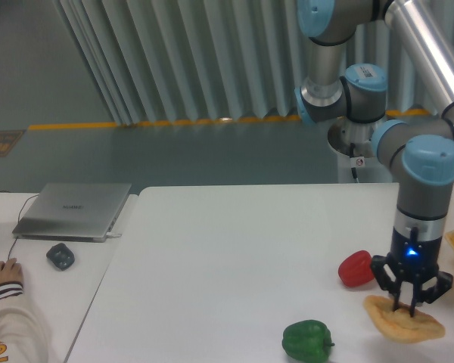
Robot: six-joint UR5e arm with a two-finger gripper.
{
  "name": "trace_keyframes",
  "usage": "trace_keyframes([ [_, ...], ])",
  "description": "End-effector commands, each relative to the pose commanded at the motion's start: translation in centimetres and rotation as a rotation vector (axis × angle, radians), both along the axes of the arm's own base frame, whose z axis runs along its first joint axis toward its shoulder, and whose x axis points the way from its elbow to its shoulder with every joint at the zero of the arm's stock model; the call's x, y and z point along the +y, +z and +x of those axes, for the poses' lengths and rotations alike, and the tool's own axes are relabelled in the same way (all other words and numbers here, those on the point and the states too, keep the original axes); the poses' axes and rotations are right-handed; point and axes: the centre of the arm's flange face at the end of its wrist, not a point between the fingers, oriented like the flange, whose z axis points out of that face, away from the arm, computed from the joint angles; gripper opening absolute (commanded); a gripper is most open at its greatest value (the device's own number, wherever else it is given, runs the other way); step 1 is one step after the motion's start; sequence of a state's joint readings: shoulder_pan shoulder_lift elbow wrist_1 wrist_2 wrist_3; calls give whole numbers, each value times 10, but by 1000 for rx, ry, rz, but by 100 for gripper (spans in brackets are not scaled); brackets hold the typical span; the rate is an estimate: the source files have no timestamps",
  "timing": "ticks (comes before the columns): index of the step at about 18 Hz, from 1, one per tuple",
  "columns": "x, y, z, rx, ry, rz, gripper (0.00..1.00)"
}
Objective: Place the triangular bread on the table
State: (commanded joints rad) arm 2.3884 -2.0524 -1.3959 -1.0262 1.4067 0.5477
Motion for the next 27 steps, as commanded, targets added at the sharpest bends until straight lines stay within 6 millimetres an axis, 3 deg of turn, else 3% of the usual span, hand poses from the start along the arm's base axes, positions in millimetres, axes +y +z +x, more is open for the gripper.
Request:
trace_keyframes([
  [4,1,1,-1,3,50,18,31],
  [5,0,-4,0,-4,50,12,37],
  [6,-1,-5,0,-4,49,8,50],
  [7,-1,-6,1,-3,44,6,91],
  [8,-2,-7,2,-4,41,3,100],
  [11,-9,-17,3,16,54,-46,100],
  [22,-18,-20,4,38,51,-82,100],
  [27,-23,-25,5,74,-49,-121,100],
])
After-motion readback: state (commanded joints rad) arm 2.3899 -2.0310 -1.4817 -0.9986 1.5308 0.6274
